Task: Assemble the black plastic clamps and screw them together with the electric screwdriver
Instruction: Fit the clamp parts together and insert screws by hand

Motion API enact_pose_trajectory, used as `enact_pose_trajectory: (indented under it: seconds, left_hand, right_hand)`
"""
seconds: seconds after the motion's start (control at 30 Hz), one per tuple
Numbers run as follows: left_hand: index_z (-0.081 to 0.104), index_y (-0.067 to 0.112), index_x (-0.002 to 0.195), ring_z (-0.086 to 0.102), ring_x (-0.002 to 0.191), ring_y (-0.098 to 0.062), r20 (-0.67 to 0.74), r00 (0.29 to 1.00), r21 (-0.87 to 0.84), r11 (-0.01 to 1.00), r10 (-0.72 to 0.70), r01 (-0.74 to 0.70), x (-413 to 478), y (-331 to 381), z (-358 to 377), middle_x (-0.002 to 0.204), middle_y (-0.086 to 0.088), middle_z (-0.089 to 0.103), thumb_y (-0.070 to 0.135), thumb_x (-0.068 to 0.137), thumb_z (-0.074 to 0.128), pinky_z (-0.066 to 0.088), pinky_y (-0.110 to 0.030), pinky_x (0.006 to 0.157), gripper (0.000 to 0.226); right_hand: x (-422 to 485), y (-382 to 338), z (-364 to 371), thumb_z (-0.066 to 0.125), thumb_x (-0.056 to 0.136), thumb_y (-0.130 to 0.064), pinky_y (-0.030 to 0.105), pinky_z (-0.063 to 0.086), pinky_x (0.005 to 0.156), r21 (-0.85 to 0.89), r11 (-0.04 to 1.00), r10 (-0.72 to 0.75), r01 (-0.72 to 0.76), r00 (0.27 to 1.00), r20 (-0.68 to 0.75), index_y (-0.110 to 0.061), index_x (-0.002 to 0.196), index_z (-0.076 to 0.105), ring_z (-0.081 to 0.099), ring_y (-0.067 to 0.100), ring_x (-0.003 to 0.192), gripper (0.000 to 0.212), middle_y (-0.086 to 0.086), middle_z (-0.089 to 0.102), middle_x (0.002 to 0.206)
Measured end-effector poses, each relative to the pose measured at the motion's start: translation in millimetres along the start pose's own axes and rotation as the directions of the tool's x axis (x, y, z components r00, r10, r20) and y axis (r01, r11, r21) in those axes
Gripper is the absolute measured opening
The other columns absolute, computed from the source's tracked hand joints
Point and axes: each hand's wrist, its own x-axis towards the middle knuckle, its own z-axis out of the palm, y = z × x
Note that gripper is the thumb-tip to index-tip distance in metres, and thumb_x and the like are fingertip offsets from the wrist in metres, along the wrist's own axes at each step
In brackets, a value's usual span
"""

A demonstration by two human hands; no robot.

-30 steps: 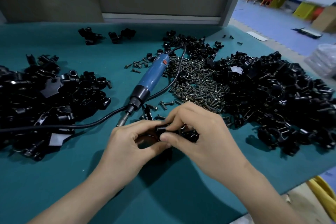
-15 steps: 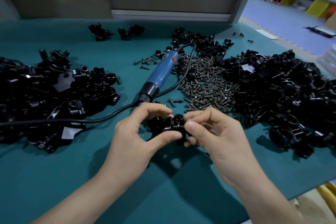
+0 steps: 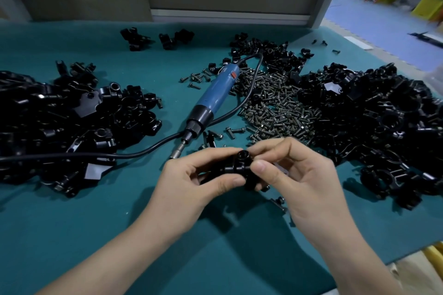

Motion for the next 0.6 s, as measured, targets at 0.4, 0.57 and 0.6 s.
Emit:
enact_pose_trajectory:
  seconds: [0.4, 0.57, 0.6]
  left_hand:
    - [0.074, 0.030, 0.101, 0.069, 0.094, -0.004, 0.028, 0.999, -0.082, 0.996, -0.025, 0.028, 0.9, 0.4, -0.2, 0.098, 0.008, 0.075, 0.018, 0.066, 0.077, 0.050, -0.012, 0.079, 0.037]
    - [0.075, 0.035, 0.097, 0.069, 0.095, -0.007, 0.054, 0.998, -0.084, 0.996, -0.034, 0.039, 0.1, -0.8, -0.2, 0.099, 0.008, 0.075, 0.028, 0.063, 0.077, 0.052, -0.014, 0.079, 0.035]
    - [0.075, 0.035, 0.096, 0.069, 0.095, -0.007, 0.058, 0.998, -0.080, 0.996, -0.036, 0.041, -0.1, -1.0, -0.5, 0.099, 0.008, 0.074, 0.028, 0.063, 0.078, 0.052, -0.015, 0.079, 0.034]
  right_hand:
    - [-6.0, 4.3, 5.8, 0.070, 0.072, -0.019, 0.016, 0.051, 0.063, 0.035, 0.998, -0.056, 0.061, 0.989, -0.140, -0.013, 0.070, 0.065, 0.066, 0.006, 0.074, 0.008, -0.002, 0.073, 0.091]
    - [-6.4, 2.9, 9.5, 0.071, 0.073, -0.021, 0.017, 0.052, 0.073, -0.073, 0.993, -0.098, 0.091, 0.991, -0.087, -0.015, 0.073, 0.066, 0.068, 0.007, 0.085, 0.007, -0.006, 0.072, 0.092]
    - [-6.6, 3.1, 9.6, 0.070, 0.074, -0.021, 0.018, 0.052, 0.073, -0.089, 0.992, -0.097, 0.090, 0.992, -0.084, -0.016, 0.075, 0.066, 0.068, 0.008, 0.086, 0.007, -0.007, 0.072, 0.092]
